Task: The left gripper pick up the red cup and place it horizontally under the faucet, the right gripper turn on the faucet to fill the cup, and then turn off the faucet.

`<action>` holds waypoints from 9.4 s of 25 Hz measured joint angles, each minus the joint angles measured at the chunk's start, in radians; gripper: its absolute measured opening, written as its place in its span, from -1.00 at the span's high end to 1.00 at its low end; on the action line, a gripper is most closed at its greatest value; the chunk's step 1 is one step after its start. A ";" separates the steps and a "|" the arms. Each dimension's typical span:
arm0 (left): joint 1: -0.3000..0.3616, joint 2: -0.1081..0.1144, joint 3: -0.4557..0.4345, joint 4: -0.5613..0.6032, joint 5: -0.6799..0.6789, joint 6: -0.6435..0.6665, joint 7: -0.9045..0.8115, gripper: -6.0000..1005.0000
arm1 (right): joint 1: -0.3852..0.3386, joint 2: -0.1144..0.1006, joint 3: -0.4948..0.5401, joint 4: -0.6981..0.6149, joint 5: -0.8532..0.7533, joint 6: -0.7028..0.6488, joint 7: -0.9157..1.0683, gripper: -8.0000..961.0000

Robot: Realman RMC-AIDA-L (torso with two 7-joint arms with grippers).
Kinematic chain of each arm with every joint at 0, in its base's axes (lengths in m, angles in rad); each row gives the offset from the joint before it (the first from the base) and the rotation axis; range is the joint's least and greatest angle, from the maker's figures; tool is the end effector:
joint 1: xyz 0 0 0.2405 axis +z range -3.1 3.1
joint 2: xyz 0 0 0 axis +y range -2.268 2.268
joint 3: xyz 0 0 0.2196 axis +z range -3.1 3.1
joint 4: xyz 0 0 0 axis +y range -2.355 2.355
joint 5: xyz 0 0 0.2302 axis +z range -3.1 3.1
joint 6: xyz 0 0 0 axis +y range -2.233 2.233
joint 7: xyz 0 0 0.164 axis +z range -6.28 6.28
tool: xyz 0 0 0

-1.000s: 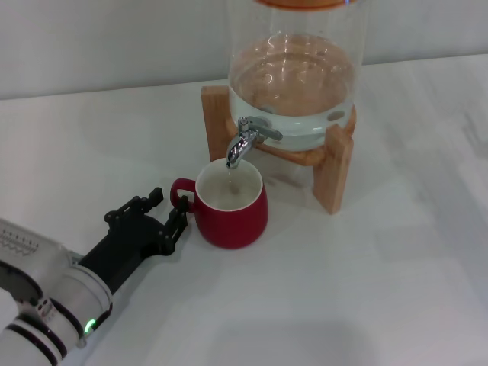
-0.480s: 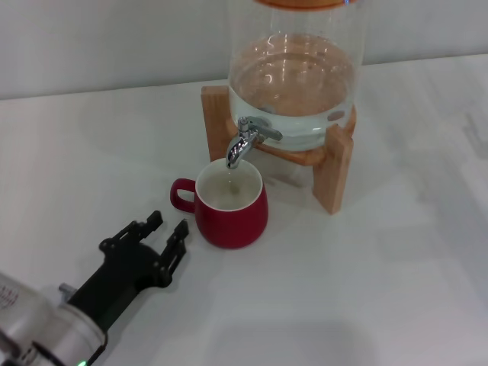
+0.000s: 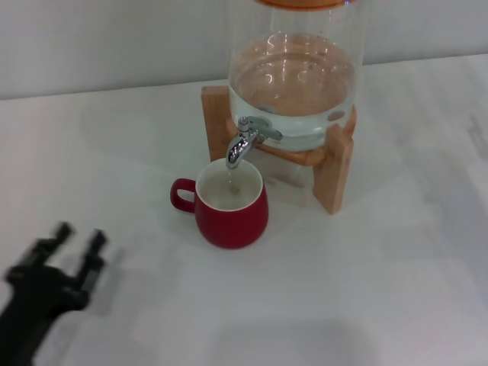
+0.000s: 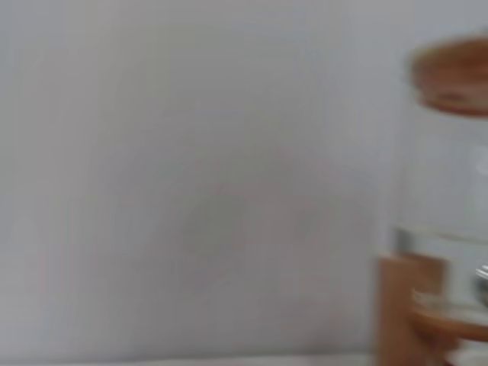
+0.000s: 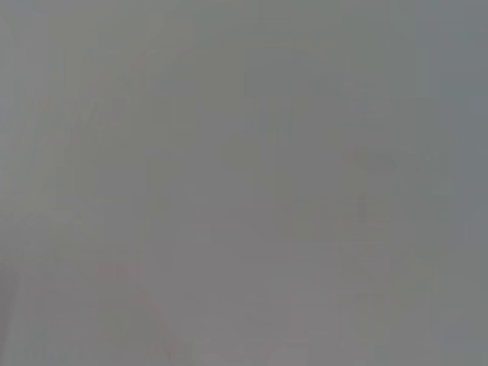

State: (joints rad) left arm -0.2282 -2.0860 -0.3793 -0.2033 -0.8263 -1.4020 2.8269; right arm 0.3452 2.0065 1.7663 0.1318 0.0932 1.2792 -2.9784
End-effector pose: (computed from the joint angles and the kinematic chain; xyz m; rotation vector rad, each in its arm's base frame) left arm -0.2931 0.2420 -0.0717 -1.9376 -0.6066 -0.9197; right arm 0.3622 0.3269 0.0872 -1.3520 0.4069 0.6116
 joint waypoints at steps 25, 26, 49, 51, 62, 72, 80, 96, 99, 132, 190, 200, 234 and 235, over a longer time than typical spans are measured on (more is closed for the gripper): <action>-0.109 0.009 -0.337 0.212 -0.188 0.065 -0.012 -0.36 | -0.032 0.001 0.006 0.000 0.005 0.043 0.000 -0.42; -0.114 0.009 -0.336 0.212 -0.188 0.071 -0.011 -0.36 | -0.038 0.002 0.006 0.000 0.005 0.059 0.003 -0.42; -0.210 0.017 -0.340 0.248 -0.208 0.127 -0.002 -0.36 | -0.121 0.000 -0.398 -0.073 -0.007 0.432 0.123 -0.42; -0.214 0.018 -0.340 0.249 -0.208 0.128 -0.002 -0.36 | -0.122 0.000 -0.439 -0.071 -0.007 0.440 0.122 -0.42; -0.221 0.020 -0.340 0.249 -0.218 0.130 -0.002 -0.36 | -0.109 0.001 -0.631 -0.013 -0.007 0.443 0.113 -0.42; -0.221 0.020 -0.333 0.249 -0.218 0.130 -0.003 -0.36 | -0.094 0.003 -0.731 0.036 -0.007 0.438 0.105 -0.42; -0.221 0.016 -0.332 0.249 -0.213 0.125 -0.003 -0.36 | -0.056 0.003 -0.787 0.055 -0.007 0.406 0.099 -0.42; -0.214 0.012 -0.325 0.246 -0.206 0.121 -0.003 -0.36 | -0.004 0.006 -0.839 0.132 -0.018 0.256 0.081 -0.42; -0.212 0.012 -0.325 0.244 -0.199 0.121 -0.003 -0.36 | 0.004 0.006 -0.839 0.139 -0.018 0.245 0.081 -0.42; -0.209 0.009 -0.325 0.240 -0.181 0.116 -0.004 -0.36 | 0.082 0.014 -0.837 0.154 -0.017 0.153 0.081 -0.42; -0.219 0.011 -0.325 0.240 -0.181 0.118 -0.003 -0.35 | 0.011 0.006 -0.956 0.167 -0.021 0.296 0.080 -0.42; -0.232 0.011 -0.325 0.240 -0.181 0.123 -0.003 -0.35 | 0.031 0.009 -0.974 0.185 -0.021 0.269 0.080 -0.42; -0.257 0.010 -0.325 0.242 -0.182 0.129 -0.003 -0.35 | 0.069 0.012 -0.976 0.212 -0.044 0.204 0.079 -0.42; -0.257 0.010 -0.325 0.242 -0.182 0.129 -0.003 -0.35 | 0.069 0.012 -0.976 0.212 -0.044 0.204 0.079 -0.42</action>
State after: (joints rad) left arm -0.4847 -2.0755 -0.7041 0.0383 -1.0078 -1.2731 2.8241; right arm 0.4142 2.0186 0.7901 0.3441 0.0490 1.4832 -2.8992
